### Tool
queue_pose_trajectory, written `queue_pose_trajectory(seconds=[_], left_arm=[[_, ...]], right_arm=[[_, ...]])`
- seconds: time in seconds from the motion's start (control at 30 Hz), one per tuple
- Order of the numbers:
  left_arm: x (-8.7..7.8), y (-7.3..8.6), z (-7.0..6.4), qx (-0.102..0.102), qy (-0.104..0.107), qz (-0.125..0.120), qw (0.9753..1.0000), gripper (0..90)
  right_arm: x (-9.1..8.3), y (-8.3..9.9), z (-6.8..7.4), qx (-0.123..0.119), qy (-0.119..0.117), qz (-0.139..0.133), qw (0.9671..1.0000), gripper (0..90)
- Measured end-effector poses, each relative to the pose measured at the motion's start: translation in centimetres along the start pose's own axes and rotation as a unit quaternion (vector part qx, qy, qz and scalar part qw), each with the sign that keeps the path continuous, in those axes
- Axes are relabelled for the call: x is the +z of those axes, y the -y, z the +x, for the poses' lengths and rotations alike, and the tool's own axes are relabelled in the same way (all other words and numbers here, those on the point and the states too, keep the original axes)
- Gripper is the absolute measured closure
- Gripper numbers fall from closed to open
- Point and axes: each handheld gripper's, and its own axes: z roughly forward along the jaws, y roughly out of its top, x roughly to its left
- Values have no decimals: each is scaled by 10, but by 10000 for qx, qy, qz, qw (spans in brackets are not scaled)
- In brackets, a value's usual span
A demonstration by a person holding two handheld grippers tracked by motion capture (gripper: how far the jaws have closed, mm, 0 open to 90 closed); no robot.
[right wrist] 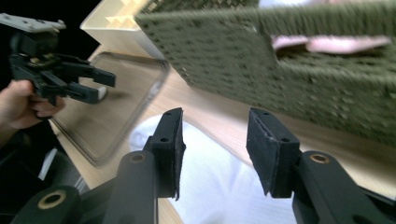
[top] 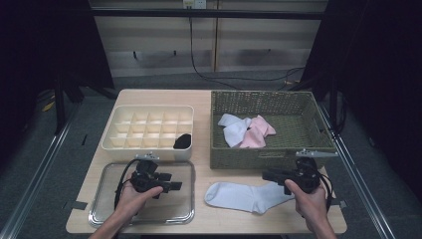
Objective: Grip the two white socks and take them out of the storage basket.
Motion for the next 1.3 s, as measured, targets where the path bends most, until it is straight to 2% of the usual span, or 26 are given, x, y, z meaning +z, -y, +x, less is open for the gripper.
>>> queue_pose_trajectory(seconds=[0.33, 0.4, 0.73, 0.8, 1.07, 1.3], left_arm=[[-1, 2, 2, -4, -15, -45, 10000, 321], [-1, 1, 3, 5, -25, 16, 10000, 321], [0, 2, 3, -29, -39, 7, 10000, 320], [-1, 2, 3, -33, -34, 0, 10000, 320], [-1, 2, 4, -73, -39, 16, 10000, 320], [-1, 2, 5, -77, -60, -29, 9999, 320]], right_arm=[[-3, -34, 13, -131, -175, -71, 9997, 551], [-1, -40, 14, -177, -183, -106, 9996, 548], [17, -69, 20, -341, -223, -93, 9991, 532], [18, -76, 18, -324, -215, -139, 9991, 532], [30, -98, 4, -266, -108, -47, 9996, 532], [41, -111, 0, -307, -58, 51, 9995, 531]])
